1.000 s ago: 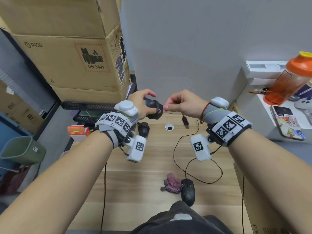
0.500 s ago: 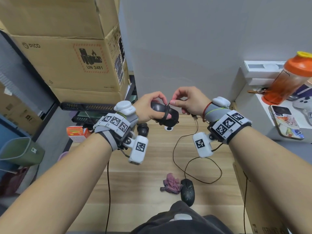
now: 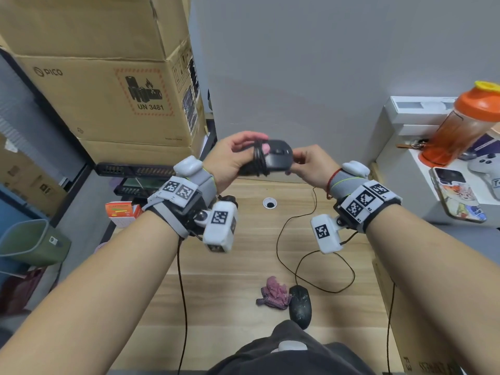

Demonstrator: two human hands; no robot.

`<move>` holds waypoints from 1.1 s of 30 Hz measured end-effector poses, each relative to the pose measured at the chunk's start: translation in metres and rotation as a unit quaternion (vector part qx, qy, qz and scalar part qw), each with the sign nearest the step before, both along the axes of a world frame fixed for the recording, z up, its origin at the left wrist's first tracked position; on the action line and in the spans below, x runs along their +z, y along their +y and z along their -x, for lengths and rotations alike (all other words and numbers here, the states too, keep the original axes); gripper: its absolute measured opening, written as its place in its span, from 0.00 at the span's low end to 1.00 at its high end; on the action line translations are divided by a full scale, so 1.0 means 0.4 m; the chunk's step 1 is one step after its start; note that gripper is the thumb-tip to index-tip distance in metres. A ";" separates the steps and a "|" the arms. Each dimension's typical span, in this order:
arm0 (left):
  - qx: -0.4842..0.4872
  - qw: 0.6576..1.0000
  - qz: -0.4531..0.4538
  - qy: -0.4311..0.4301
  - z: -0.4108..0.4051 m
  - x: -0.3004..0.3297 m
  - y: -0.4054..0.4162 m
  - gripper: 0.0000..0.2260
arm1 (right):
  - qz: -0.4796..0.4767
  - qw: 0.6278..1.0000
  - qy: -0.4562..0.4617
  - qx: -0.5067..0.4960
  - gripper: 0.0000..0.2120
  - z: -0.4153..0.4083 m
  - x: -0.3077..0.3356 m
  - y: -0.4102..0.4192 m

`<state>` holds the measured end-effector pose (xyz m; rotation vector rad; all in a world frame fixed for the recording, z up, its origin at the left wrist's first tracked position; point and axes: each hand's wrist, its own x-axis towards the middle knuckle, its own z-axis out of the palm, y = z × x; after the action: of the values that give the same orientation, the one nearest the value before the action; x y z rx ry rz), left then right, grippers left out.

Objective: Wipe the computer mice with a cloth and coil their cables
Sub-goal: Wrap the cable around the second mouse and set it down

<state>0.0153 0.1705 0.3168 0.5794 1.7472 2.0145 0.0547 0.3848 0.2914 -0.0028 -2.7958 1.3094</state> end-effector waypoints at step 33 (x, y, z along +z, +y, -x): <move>0.196 0.980 -0.025 -0.025 0.045 -0.023 0.007 0.09 | 0.063 0.983 -0.127 0.120 0.14 -0.044 -0.029 -0.173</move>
<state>-0.0029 0.1732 0.3075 0.2053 1.9013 2.3148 0.0722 0.3156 0.2799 0.1800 -2.9923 1.6464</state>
